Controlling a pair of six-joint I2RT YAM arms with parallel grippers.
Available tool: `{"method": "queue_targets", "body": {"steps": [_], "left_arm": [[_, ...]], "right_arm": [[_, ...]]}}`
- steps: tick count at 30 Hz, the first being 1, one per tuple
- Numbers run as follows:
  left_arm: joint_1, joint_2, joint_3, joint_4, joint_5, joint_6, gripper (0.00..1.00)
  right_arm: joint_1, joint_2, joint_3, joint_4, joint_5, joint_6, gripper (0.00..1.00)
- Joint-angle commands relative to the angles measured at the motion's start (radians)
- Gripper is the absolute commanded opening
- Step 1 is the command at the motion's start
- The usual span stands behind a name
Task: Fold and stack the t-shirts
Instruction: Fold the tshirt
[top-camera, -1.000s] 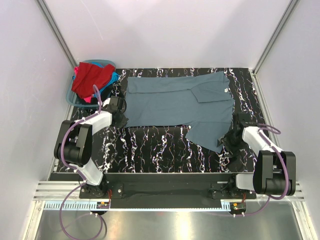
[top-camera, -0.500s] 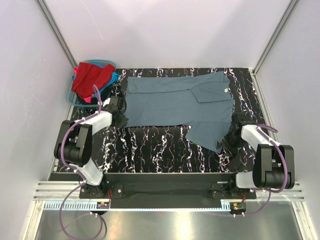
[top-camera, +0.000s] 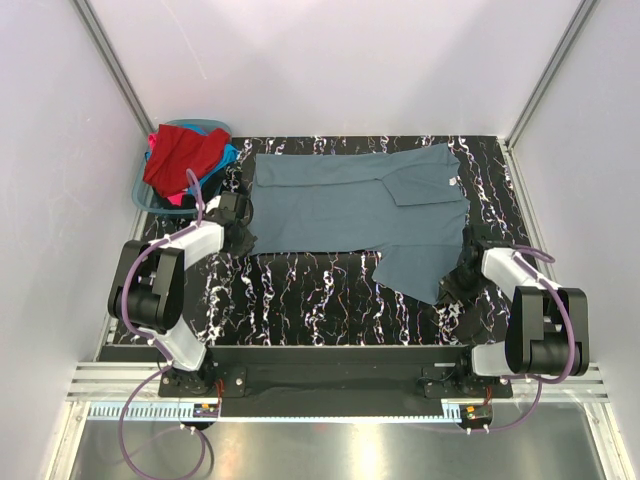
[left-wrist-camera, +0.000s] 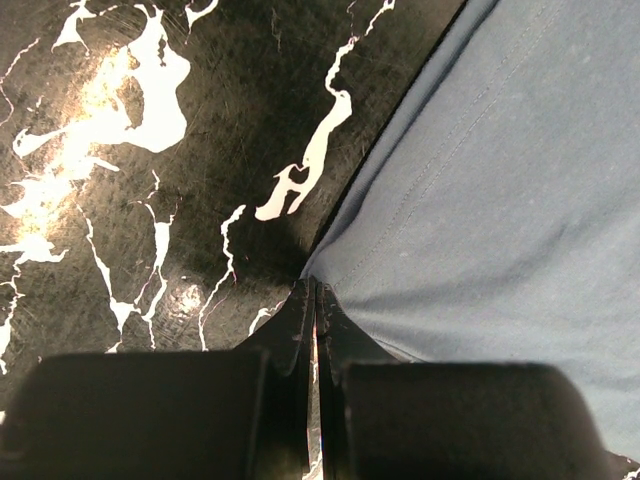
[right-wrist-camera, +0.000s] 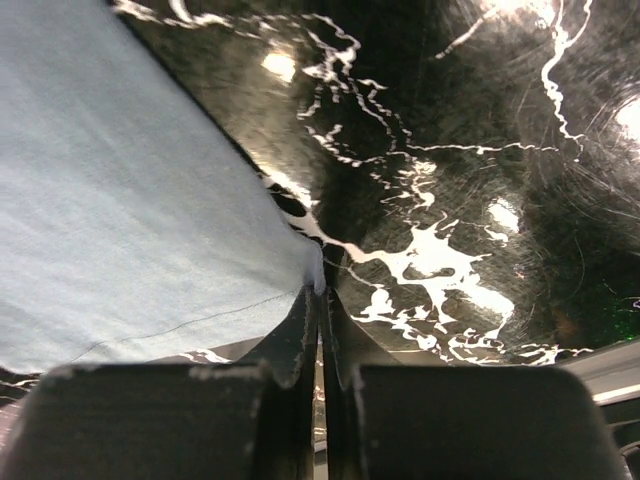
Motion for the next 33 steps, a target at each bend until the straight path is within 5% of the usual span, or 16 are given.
{"method": "queue_targets", "body": {"steps": [1,12,33], "left_arm": [[-0.017,-0.042,0.048,-0.020,-0.014,0.036,0.00],[-0.044,-0.116,0.151,-0.135,-0.068,0.014,0.00],[0.001,0.013,0.375,-0.192,-0.148,-0.056,0.00]], "right_arm": [[0.003,-0.023,0.072,0.000,0.016,-0.002,0.00],[0.003,-0.093,0.307,-0.043,0.040,-0.021,0.00],[-0.071,0.153,0.762,-0.017,0.145,-0.148,0.00]]}}
